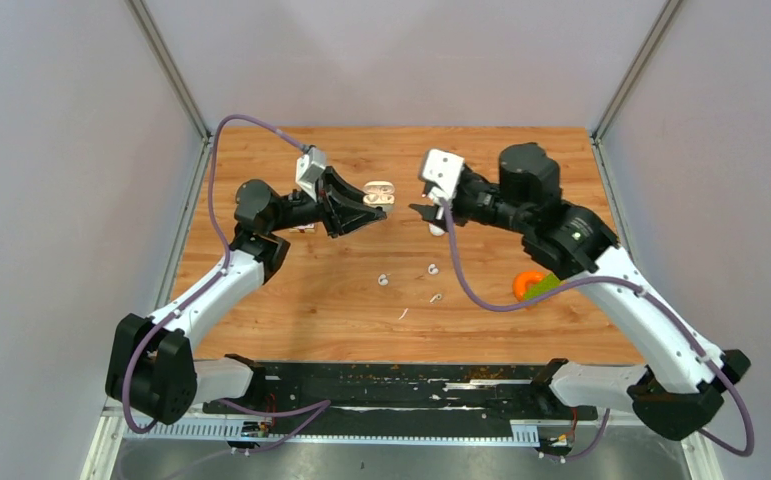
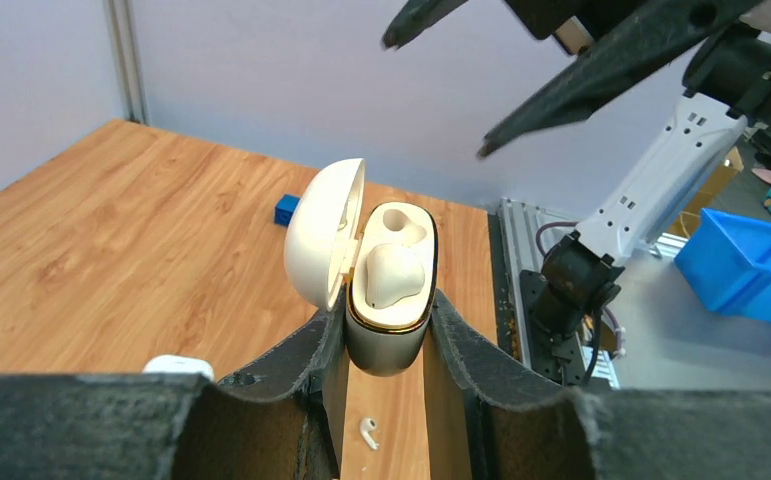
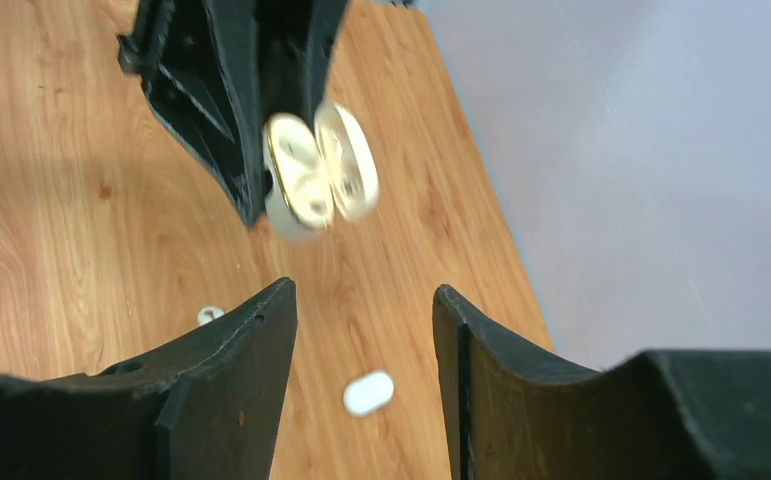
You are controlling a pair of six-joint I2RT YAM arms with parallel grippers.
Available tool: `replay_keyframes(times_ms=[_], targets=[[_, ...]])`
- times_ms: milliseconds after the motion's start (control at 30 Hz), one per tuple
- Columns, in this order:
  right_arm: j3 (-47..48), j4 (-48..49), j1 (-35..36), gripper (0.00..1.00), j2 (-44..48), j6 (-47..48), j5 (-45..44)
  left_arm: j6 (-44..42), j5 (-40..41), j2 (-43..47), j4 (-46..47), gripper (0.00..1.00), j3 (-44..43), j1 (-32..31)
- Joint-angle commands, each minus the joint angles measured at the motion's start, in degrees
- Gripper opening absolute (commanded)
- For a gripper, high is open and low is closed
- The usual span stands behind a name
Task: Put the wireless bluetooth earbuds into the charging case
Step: Place the earbud in the charging case, then pick up the earbud from the center of the board.
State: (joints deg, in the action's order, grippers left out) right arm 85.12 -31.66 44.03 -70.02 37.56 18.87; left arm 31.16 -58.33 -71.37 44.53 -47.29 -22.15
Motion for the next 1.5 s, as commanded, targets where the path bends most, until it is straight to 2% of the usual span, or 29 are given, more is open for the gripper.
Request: replay_keyframes(times_ms=[0,133,267,400,633,833,1033,1167,1467], targets=[[-2.7,-8.8,-3.3,0.50,6.9,-5.8,-3.2,-1.9,1.5,0.8,-0.7,0.00,-0.2,1.5],[-12.2,-16.5,-6.8,0.45,8.4,-12.0,-3.7,-2.4,1.9,1.2,-2.8,0.00,-0.1,2.9],[-18.7,-20.3,-7.5,0.38,5.7,-15.2,-1.5,-3.2,1.8,2.0,-5.2,0.00,-0.1,4.0],[-24.7,-19.6,-7.5,0.36,2.3,-8.9,-0.1,-4.7,1.6,3.5,-8.5,0.00,-0.3,4.6],[-36.8,-6.7,-7.5,0.34,-2.8,5.1,-2.5,-6.2,1.5,5.4,-12.0,0.00,-0.6,4.7],[-38.4,-2.7,-7.5,0.37,-6.6,17.8,1.0,-7.6,1.7,6.5,-14.5,0.00,-0.9,4.9],[-35.2,-1.8,-7.5,0.37,-13.3,19.5,2.7,-7.7,1.8,7.3,-14.9,0.00,-0.8,5.4],[-31.3,-5.7,-7.5,0.35,-18.1,22.3,4.5,-7.8,1.8,8.1,-14.9,0.00,-0.1,5.6],[-28.0,-9.2,-7.5,0.35,-23.1,26.7,5.7,-7.6,2.0,9.3,-14.4,0.00,1.3,5.9]])
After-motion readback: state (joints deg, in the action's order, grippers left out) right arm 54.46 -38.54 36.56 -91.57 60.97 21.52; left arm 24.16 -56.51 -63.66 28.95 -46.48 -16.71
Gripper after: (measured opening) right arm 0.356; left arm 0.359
